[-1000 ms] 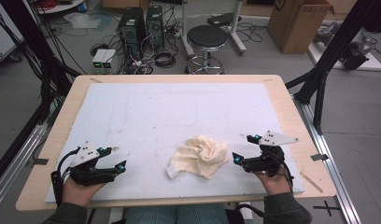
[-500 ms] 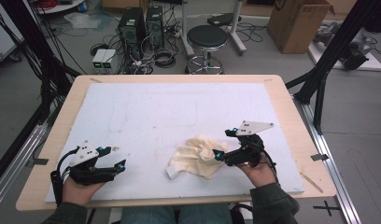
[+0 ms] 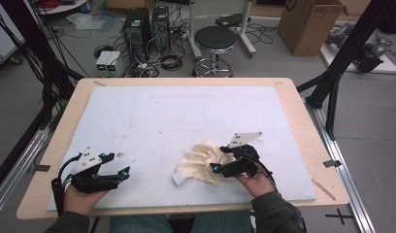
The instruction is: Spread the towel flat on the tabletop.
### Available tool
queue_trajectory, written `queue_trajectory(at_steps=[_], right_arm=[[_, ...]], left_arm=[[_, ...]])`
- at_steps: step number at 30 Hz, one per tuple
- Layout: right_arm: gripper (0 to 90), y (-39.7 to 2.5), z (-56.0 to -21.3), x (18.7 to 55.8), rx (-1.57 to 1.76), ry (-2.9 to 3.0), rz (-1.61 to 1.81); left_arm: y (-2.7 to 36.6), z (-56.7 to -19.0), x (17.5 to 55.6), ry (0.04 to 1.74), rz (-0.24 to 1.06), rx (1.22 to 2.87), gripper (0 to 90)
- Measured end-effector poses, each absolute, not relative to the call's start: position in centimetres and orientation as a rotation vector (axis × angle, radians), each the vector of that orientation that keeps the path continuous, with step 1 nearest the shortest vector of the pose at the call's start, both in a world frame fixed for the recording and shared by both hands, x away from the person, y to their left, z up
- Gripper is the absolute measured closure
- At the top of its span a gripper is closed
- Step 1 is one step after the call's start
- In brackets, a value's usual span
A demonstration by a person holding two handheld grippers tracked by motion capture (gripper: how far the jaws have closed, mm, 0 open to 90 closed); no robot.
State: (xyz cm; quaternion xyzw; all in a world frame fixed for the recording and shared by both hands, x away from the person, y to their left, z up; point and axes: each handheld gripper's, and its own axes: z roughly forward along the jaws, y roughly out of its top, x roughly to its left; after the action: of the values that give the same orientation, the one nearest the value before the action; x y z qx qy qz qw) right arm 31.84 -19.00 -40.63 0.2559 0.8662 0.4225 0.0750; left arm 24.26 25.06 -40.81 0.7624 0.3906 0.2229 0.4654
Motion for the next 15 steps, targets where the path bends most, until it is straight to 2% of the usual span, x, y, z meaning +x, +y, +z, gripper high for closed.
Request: queue_trajectory(at_steps=[2, 12, 15], right_arm=[[36.2, -18.4, -41.4, 32.3, 0.760, 2.633, 1.220], [39.5, -17.3, -43.2, 32.7, 0.748, 2.700, 1.075], [43.1, -17.1, -43.4, 32.8, 0.724, 2.704, 1.068]], left_arm=[[25.2, -40.8, 24.3, 0.964, 0.547, 1.866, 25.4], [25.0, -41.0, 24.4, 0.965, 0.545, 1.878, 25.4], [25.2, -40.9, 24.3, 0.971, 0.552, 1.868, 25.4]])
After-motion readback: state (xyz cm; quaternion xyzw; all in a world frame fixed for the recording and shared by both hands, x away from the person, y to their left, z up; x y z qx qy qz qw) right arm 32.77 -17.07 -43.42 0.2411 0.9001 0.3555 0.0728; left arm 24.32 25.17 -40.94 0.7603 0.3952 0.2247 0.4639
